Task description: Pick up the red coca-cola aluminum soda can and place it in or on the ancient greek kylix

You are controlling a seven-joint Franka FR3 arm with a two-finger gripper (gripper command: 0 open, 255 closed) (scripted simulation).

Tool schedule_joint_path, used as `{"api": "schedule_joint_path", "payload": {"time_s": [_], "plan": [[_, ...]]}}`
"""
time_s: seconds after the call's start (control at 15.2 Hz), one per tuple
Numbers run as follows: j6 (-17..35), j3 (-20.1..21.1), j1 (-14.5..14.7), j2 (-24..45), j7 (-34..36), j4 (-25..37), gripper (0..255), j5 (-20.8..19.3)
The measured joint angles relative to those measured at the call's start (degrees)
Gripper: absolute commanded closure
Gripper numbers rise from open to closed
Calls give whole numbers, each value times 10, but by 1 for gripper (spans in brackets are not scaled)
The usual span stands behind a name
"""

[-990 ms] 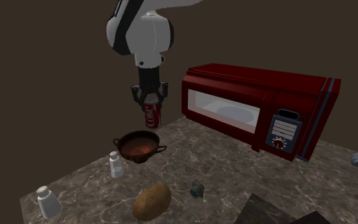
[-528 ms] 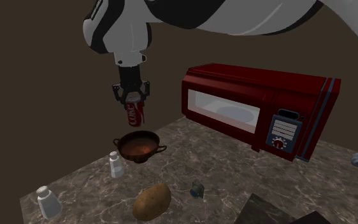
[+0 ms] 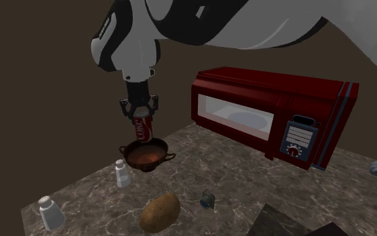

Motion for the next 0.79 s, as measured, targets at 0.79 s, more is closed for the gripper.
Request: {"api": "schedule_joint_path", "payload": {"time_s": [0.79], "plan": [[46,-1,0,36,1,-10,255,-1]]}}
